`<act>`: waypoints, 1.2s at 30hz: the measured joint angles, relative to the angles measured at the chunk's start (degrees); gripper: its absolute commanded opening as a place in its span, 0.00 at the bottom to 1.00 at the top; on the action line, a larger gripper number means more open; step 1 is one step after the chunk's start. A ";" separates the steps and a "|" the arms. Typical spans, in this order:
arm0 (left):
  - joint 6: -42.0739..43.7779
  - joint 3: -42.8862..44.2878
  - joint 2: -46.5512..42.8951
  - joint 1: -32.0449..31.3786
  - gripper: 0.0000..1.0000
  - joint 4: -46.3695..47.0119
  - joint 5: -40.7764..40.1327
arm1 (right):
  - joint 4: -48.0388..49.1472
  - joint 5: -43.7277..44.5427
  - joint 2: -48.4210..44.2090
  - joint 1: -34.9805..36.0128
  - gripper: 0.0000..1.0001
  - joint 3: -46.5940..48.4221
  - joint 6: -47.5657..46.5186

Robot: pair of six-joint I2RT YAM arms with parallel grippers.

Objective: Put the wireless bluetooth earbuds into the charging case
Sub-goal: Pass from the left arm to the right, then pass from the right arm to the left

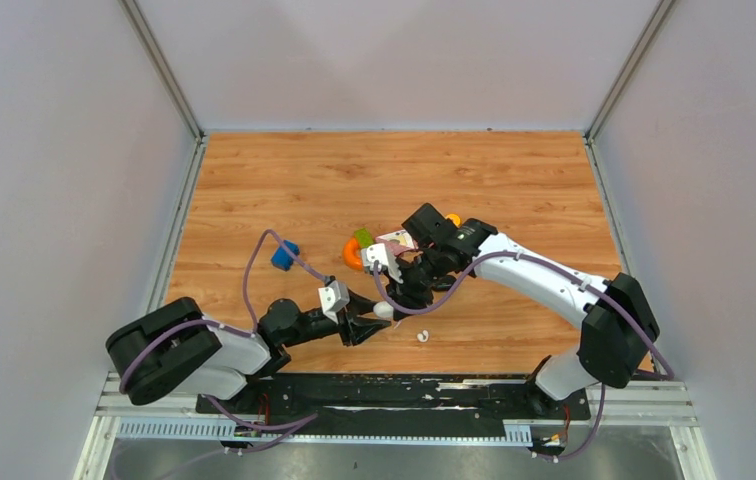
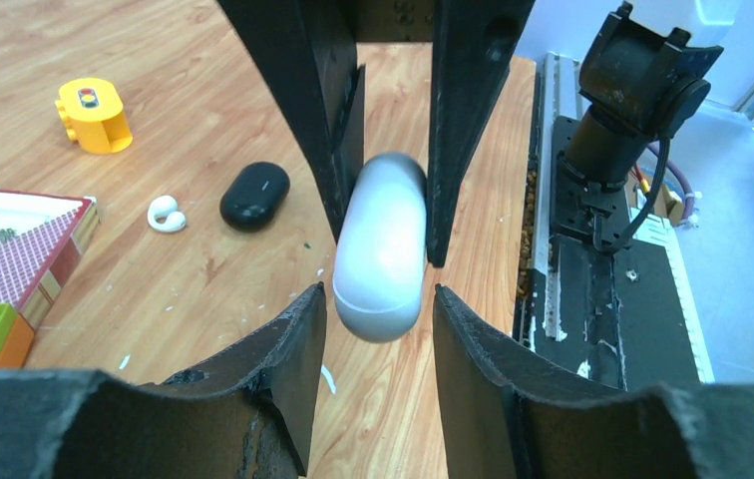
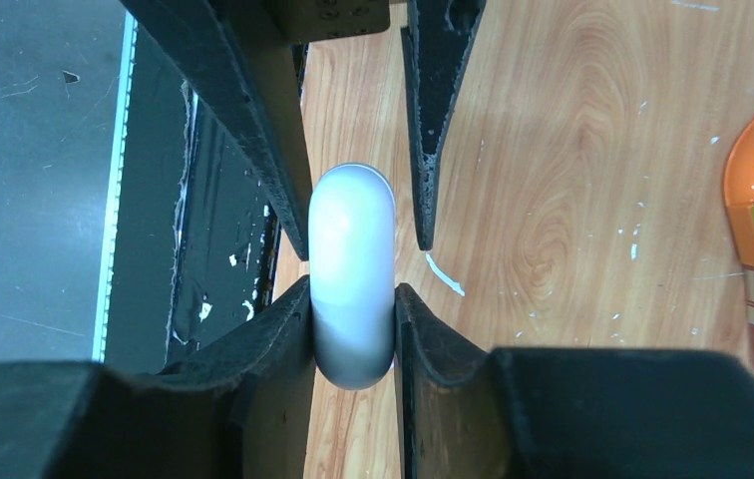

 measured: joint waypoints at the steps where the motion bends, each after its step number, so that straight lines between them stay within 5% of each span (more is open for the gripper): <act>1: -0.22 0.04 0.63 -0.04 0.51 0.26 0.02 | 0.17 0.02 -0.39 0.00 0.08 0.00 0.15; 36: -6.14 0.09 7.34 0.02 0.47 7.74 1.81 | 1.29 1.09 -0.92 0.00 0.15 -1.05 1.42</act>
